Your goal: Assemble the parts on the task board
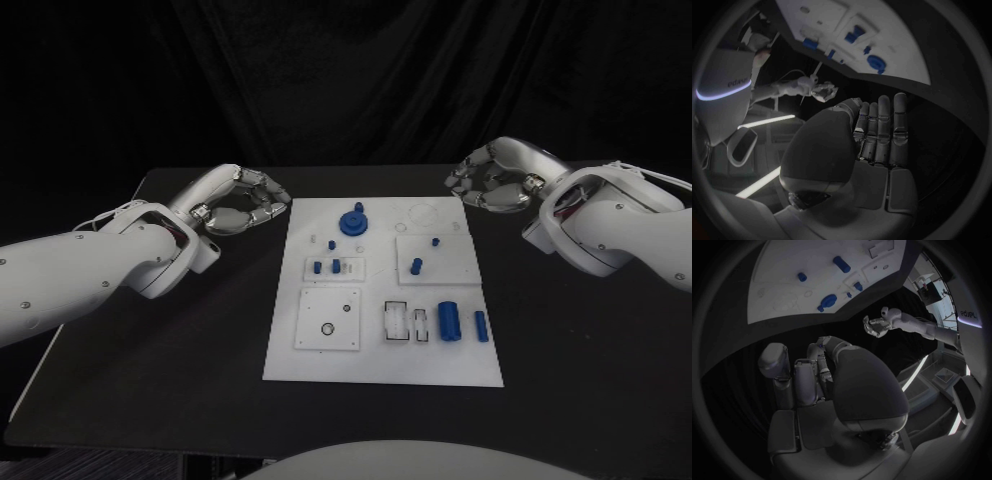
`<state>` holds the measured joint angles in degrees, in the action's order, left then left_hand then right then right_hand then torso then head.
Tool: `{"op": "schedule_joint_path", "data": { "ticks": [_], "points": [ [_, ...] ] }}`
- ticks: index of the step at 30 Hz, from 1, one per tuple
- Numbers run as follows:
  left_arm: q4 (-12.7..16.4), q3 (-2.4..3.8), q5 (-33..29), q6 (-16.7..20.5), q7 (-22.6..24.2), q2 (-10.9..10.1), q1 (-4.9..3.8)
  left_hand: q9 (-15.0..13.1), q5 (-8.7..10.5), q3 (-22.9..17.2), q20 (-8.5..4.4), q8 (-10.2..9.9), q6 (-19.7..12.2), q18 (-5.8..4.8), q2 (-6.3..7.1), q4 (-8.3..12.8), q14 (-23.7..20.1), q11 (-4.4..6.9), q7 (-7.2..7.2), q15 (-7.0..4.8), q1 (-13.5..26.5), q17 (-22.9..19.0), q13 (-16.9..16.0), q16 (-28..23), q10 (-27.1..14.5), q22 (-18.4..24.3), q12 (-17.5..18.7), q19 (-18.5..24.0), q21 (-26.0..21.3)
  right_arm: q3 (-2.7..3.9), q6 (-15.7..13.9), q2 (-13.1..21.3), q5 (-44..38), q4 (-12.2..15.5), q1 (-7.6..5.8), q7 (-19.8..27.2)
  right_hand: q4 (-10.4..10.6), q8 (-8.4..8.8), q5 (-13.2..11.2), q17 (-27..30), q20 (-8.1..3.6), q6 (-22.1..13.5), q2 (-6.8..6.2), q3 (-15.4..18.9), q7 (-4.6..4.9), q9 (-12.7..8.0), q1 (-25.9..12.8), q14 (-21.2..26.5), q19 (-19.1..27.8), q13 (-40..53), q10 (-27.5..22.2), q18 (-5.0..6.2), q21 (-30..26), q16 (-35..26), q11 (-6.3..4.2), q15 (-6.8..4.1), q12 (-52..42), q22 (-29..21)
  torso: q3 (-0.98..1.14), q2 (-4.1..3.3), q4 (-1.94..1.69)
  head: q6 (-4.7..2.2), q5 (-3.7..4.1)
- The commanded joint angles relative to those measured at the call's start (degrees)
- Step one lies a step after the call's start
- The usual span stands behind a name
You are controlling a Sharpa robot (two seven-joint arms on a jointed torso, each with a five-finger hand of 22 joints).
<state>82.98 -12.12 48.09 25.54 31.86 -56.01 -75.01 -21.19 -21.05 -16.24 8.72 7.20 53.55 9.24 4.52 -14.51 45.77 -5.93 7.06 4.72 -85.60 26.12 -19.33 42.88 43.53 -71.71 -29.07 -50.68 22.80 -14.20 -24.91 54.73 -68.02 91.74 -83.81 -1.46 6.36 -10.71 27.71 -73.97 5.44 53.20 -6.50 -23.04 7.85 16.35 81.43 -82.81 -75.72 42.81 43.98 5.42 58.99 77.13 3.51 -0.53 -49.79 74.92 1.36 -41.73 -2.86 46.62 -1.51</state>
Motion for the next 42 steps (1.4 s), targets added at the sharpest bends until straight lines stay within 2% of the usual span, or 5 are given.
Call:
{"op": "schedule_joint_path", "data": {
  "ticks": [1, 7, 13, 24, 42],
  "points": [
    [1.88, 0.03, -27.06, -10.89, 12.87, -0.2, -0.02, 1.63, -0.83, 3.0, 1.65, -0.87, -2.65, -2.04, -1.63, -1.14, -5.63, -1.29, 0.63, 2.5, -0.56, -6.23, 3.32, -8.13, -3.55, 5.31, 1.96, 8.01, -8.96, 0.02, 6.79, -0.95, -9.94, -0.49, 0.02, -5.35, -0.63, -0.35, -0.2, 0.67, 0.22, -0.68, -0.33, -0.09, 0.3, 0.08, -0.21, 0.73, 0.7, -1.59, -1.24, 1.19, -1.06, -0.6, 0.35, 0.28, 1.75, 5.65, -0.38, -0.27, -0.38, 0.08, 0.71],
    [4.17, 0.03, -40.7, -19.0, 15.37, -0.29, 0.22, 5.33, -5.23, 7.7, 1.37, -3.23, -9.97, -3.14, -4.06, -2.08, -22.07, -2.21, 2.03, 3.41, 3.47, -13.8, 8.03, -19.34, -15.16, 14.86, 6.39, 24.2, -19.35, 0.02, 7.93, -2.01, -16.3, -0.75, 0.74, -6.04, -1.03, 0.26, -2.43, 3.69, 0.9, -2.56, -0.49, 0.17, 0.55, -0.21, -0.59, 2.76, 2.0, -4.69, -4.87, 1.48, -3.04, -2.74, 1.36, 1.19, 5.51, 5.49, -0.8, -0.52, -0.94, -0.14, 1.91],
    [5.4, 0.03, -46.26, -23.97, 16.56, -0.54, 0.89, 9.5, -4.16, 14.53, 1.14, -3.51, -16.67, -1.62, -7.4, -1.92, -35.89, 0.46, -0.03, 1.42, 7.03, -21.62, 12.54, -30.13, -25.21, 33.38, 8.73, 38.45, -19.94, 0.02, 7.39, -2.27, -22.77, -0.33, 1.99, -8.18, -0.8, 1.11, -6.08, 4.57, 1.98, -3.92, -1.06, 0.96, 0.03, -0.74, -1.62, 3.65, 2.85, -8.42, -8.05, 1.65, -4.32, -2.79, 2.75, 2.28, 9.44, 5.43, -1.83, -1.17, -2.32, -0.99, 3.65],
    [6.09, 0.02, -48.07, -25.64, 16.66, -1.01, 1.53, 14.35, -7.01, 19.18, 2.74, -4.13, -24.52, 0.03, -11.04, -0.33, -41.63, 2.03, -1.64, 1.41, 3.15, -24.42, 16.25, -34.42, -32.9, 49.15, 9.8, 44.83, -20.75, 0.02, 6.83, -2.04, -26.04, 0.1, 3.59, -9.94, -0.54, 1.49, -5.04, 4.15, 2.25, -3.52, -2.19, 2.47, -0.4, -1.16, -3.28, 2.71, 1.13, -12.27, -7.18, 1.31, -2.2, -1.3, 2.92, 2.36, 11.47, 6.05, -3.13, -1.68, -2.99, -1.74, 4.45],
    [5.57, 0.02, -48.24, -26.74, 15.66, -0.6, 2.27, 15.6, -9.2, 19.99, 6.03, -3.93, -24.38, 0.26, -12.48, 0.75, -40.51, 0.56, -0.54, 4.44, 1.04, -24.11, 16.28, -31.99, -33.17, 48.92, 7.18, 43.69, -20.34, 0.02, 5.75, 0.05, -26.26, 1.6, 5.72, -10.72, -0.37, 1.78, -3.79, 4.8, 2.71, -2.22, -2.01, 3.06, -0.34, -1.5, -4.72, 2.74, 0.85, -15.42, -7.2, 1.32, -2.3, -1.06, 3.36, 2.81, 13.39, 6.05, -2.4, -1.35, -2.38, -1.16, 3.85]
  ]
}}
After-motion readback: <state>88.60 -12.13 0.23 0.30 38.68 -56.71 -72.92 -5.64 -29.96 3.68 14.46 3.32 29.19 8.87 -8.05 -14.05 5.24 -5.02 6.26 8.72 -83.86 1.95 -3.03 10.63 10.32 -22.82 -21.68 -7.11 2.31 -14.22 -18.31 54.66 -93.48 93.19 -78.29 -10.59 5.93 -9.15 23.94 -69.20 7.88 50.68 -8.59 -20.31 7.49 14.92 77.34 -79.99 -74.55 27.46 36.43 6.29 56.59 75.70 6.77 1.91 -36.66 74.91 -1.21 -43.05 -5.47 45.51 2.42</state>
